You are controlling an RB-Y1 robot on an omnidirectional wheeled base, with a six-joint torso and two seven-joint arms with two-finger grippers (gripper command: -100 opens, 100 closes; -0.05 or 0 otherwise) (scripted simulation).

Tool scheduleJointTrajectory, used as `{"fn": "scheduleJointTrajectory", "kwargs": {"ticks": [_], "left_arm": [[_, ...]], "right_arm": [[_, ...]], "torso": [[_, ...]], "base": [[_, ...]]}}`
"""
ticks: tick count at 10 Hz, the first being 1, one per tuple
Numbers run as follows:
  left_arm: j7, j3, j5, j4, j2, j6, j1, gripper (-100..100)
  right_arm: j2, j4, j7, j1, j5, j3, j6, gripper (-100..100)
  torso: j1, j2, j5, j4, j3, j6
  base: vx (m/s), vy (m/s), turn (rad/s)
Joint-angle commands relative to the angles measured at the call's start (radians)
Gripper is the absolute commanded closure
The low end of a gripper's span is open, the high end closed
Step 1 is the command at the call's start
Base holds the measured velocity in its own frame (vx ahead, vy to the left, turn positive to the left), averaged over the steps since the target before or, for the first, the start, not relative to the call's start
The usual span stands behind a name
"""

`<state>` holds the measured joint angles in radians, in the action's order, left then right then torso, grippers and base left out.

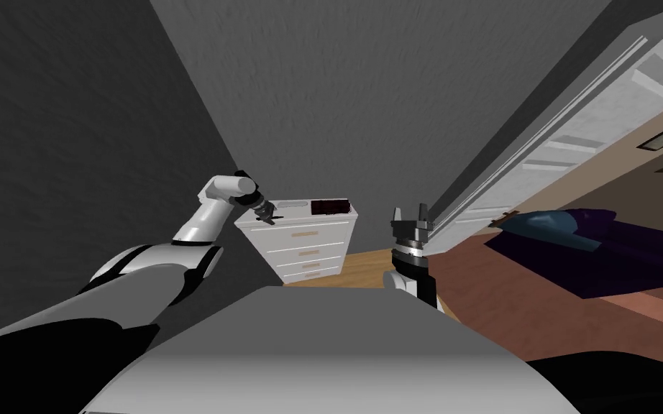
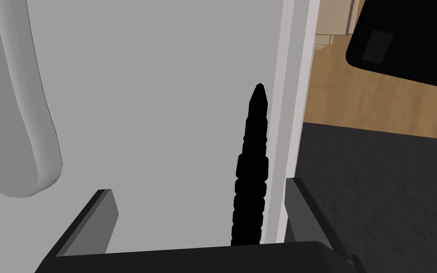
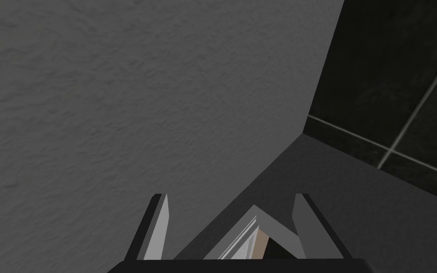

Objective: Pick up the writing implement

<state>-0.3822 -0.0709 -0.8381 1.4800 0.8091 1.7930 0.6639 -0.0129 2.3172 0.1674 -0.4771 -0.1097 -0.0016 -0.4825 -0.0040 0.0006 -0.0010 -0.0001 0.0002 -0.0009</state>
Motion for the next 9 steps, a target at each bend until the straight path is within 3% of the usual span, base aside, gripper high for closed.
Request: {"fn": "scheduleJointTrajectory", "kwargs": {"ticks": [1, 2, 3, 4, 5, 6, 7, 8, 9], "left_arm": [[-0.005, 0.002, -0.017, 0.010, 0.043, -0.001, -0.013, -100], [-0.015, 0.000, -0.063, 0.052, 0.078, -0.028, -0.058, -100], [-0.015, 0.000, -0.090, 0.052, 0.108, -0.028, -0.085, -100], [-0.015, 0.000, -0.119, 0.052, 0.142, -0.028, -0.093, -100], [-0.015, 0.000, -0.119, 0.052, 0.163, -0.028, -0.093, -100], [-0.025, -0.001, -0.166, 0.093, 0.200, -0.055, -0.144, -100], [-0.025, -0.001, -0.195, 0.093, 0.232, -0.055, -0.169, -100], [-0.025, -0.001, -0.220, 0.093, 0.262, -0.055, -0.174, -100], [-0.025, -0.001, -0.220, 0.093, 0.284, -0.055, -0.174, -100]], "right_arm": [[0.000, 0.000, 0.000, 0.000, 0.000, 0.000, 0.000, 0], [0.000, 0.000, 0.000, 0.000, 0.000, 0.000, 0.000, 0], [0.000, 0.000, 0.000, 0.000, 0.000, 0.000, 0.000, 0], [0.000, 0.000, 0.000, 0.000, 0.000, 0.000, 0.000, 0], [0.000, 0.000, 0.000, 0.000, 0.000, 0.000, 0.000, 0], [0.000, 0.000, 0.000, 0.000, 0.000, 0.000, 0.000, 0], [0.000, 0.000, 0.000, 0.000, 0.000, 0.000, 0.000, 0], [0.000, 0.000, 0.000, 0.000, 0.000, 0.000, 0.000, 0], [0.000, 0.000, 0.000, 0.000, 0.000, 0.000, 0.000, 0]], "torso": [[0.000, 0.000, 0.000, 0.000, 0.000, 0.000], [0.002, 0.001, 0.000, 0.000, 0.000, 0.000], [-0.002, 0.000, 0.000, 0.000, 0.000, 0.002], [-0.002, 0.000, 0.000, 0.000, 0.000, 0.000], [0.000, 0.000, 0.000, 0.000, 0.000, 0.000], [0.003, 0.000, 0.001, 0.000, 0.000, 0.000], [-0.002, -0.001, 0.000, 0.000, -0.001, 0.002], [-0.003, -0.001, -0.001, 0.000, -0.001, 0.000], [0.000, 0.000, 0.000, 0.000, 0.000, 0.000]], "base": [[-0.005, -0.018, 0.028], [0.015, -0.089, -0.264], [0.010, -0.093, -0.149], [0.004, -0.044, 0.021], [0.006, -0.011, 0.024], [0.033, -0.087, -0.291], [0.035, -0.100, -0.136], [0.009, -0.051, 0.043], [-0.009, -0.010, 0.023]]}}
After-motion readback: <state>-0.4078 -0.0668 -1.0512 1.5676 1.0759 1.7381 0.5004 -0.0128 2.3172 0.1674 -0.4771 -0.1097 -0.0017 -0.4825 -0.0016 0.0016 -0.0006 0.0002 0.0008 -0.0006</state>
